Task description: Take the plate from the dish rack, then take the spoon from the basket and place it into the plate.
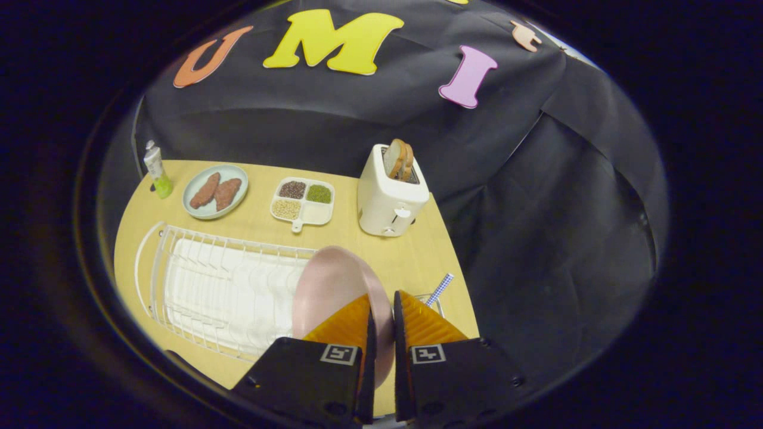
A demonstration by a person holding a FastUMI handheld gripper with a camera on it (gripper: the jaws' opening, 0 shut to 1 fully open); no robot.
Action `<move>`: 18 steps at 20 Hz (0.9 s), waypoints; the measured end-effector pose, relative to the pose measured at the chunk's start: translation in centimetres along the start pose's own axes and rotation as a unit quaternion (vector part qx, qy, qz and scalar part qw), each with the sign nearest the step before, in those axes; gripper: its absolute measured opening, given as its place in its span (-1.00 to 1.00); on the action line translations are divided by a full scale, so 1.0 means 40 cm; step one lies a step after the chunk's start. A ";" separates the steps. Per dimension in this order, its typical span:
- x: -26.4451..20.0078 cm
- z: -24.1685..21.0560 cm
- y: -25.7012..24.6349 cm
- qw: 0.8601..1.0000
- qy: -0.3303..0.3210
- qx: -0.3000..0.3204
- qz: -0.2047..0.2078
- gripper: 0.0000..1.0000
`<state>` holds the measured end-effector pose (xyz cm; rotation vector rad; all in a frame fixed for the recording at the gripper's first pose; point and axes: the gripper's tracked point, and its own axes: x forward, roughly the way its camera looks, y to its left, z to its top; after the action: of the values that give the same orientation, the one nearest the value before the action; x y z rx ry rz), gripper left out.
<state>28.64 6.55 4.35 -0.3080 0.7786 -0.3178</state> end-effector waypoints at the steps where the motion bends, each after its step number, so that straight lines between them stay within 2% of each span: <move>1: -0.009 -0.012 -0.007 1.000 -0.005 0.009 0.008 -0.64; 4: -0.037 -0.064 -0.015 0.999 -0.011 0.034 0.041 -0.72; 8: -0.083 -0.188 0.037 0.987 0.000 0.065 0.146 -0.74; 11: -0.097 -0.305 0.075 0.977 0.001 0.074 0.202 -0.74; 14: -0.082 -0.426 0.103 0.969 -0.012 0.090 0.228 -0.74; 18: -0.020 -0.559 0.131 0.963 -0.028 0.145 0.225 -0.74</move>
<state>12.78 8.18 -12.20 0.1372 0.7133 0.0083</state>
